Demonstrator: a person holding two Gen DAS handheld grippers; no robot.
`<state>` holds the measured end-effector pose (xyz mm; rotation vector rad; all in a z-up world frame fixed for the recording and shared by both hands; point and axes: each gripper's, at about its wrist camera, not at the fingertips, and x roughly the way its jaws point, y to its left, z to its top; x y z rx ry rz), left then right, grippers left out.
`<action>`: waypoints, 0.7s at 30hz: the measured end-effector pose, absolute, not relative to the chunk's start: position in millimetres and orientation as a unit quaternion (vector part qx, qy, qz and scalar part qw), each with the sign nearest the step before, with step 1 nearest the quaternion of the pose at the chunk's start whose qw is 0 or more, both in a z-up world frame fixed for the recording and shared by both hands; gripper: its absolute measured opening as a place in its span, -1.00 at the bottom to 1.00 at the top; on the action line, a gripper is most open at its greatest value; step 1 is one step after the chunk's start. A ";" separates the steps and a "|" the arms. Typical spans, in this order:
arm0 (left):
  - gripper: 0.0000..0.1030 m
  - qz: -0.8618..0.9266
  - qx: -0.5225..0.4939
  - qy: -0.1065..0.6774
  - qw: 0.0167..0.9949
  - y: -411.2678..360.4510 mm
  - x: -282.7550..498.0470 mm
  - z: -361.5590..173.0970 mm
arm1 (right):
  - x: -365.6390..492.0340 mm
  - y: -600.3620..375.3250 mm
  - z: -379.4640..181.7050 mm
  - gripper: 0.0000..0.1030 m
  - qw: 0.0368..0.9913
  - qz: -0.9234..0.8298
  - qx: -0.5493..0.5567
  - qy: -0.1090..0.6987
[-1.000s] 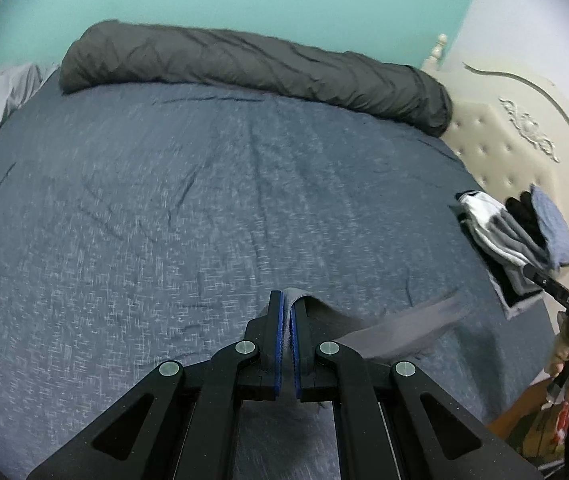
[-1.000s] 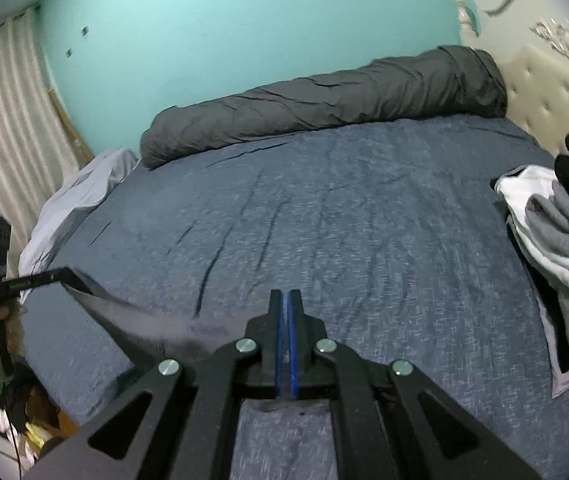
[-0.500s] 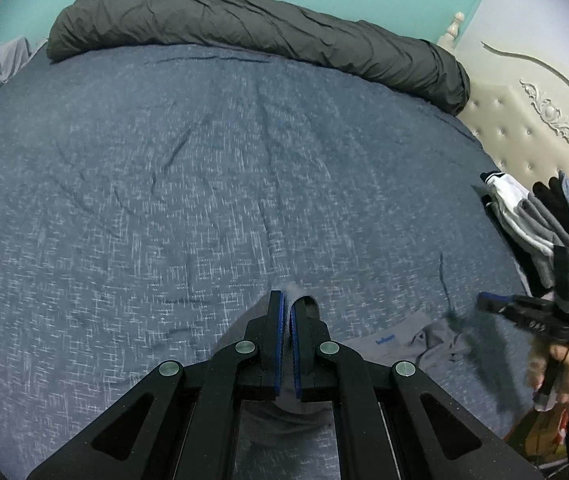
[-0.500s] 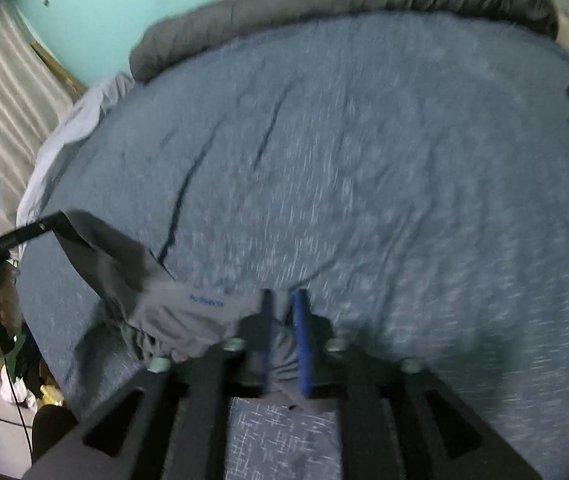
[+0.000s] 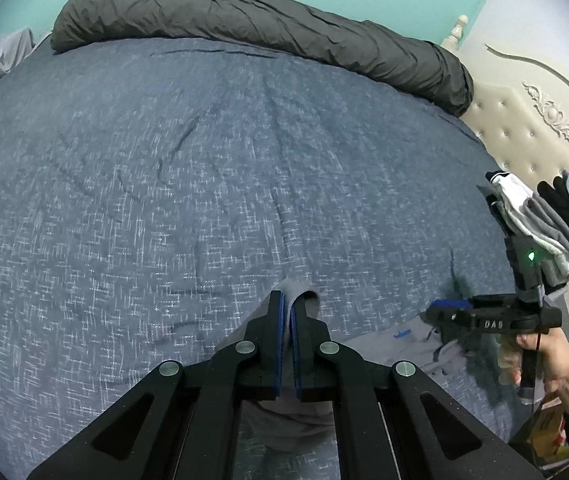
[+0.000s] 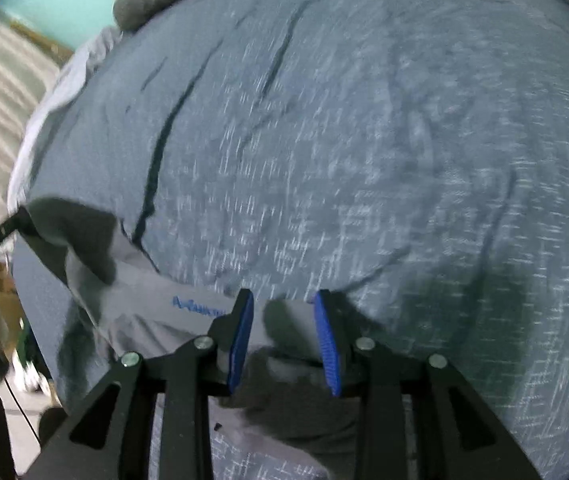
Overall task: Fold clothes
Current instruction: 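Lower the briefs onto the sheet with both grippers holding the waistband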
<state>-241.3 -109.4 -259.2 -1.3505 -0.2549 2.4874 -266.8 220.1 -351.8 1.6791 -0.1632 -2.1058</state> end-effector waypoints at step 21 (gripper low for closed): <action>-0.94 0.868 -0.467 -0.105 0.136 -122.4 -267.8 -253.4 | -264.1 283.0 -259.7 -0.94 0.173 -0.881 0.438 -0.055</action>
